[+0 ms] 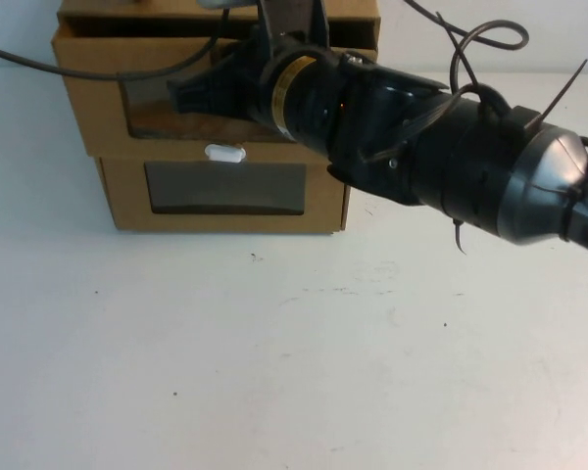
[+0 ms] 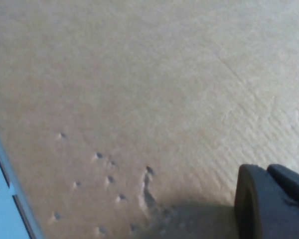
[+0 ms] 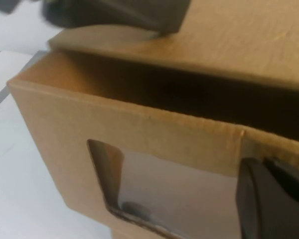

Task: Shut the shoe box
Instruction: Close the shoe box with your right arm

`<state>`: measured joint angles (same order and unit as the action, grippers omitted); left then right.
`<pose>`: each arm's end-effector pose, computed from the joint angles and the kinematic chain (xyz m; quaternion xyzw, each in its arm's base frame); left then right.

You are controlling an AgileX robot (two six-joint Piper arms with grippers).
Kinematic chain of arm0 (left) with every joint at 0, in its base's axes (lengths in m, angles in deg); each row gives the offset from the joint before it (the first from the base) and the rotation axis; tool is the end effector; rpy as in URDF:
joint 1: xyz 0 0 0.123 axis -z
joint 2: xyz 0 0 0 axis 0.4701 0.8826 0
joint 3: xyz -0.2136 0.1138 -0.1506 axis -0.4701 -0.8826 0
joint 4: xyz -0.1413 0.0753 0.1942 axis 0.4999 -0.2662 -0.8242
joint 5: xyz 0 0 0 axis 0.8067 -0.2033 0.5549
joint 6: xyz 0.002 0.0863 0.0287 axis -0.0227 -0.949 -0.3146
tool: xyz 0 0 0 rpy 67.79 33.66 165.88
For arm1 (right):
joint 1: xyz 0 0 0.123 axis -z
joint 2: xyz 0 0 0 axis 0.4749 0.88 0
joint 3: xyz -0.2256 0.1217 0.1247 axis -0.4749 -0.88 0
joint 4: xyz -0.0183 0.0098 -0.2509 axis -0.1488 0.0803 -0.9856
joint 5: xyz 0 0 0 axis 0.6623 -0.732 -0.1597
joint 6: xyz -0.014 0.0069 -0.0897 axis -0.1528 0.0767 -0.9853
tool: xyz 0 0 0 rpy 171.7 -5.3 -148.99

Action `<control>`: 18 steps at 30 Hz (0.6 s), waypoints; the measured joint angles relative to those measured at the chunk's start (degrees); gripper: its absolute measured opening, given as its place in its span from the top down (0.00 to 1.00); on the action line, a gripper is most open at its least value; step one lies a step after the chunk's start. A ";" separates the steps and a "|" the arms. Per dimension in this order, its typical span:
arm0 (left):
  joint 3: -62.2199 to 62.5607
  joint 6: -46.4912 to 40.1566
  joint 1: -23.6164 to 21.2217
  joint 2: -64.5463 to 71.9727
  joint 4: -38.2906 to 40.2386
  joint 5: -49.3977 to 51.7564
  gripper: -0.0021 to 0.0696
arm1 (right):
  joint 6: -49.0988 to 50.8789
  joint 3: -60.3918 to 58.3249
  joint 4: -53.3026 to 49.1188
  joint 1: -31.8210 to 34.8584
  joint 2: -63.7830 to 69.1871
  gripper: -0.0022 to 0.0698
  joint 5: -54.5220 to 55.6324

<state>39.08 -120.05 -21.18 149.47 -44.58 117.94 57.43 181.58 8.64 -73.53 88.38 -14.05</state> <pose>0.4239 -0.0943 0.4077 0.2359 0.8491 -0.2066 0.4251 0.3354 0.3088 0.3554 -0.1846 0.7607 0.1978 0.5900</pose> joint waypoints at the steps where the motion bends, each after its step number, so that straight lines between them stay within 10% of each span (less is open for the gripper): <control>1: 0.00 0.00 0.00 0.00 0.11 0.00 0.97 | 0.00 0.57 0.00 0.43 0.52 0.99 0.16; 18: 0.00 0.00 0.00 0.03 0.99 0.53 0.97 | 0.00 7.25 -0.62 3.78 7.17 0.99 3.13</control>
<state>39.08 -120.05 -21.18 149.50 -43.59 118.47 57.43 188.83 8.02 -69.75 95.56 -10.92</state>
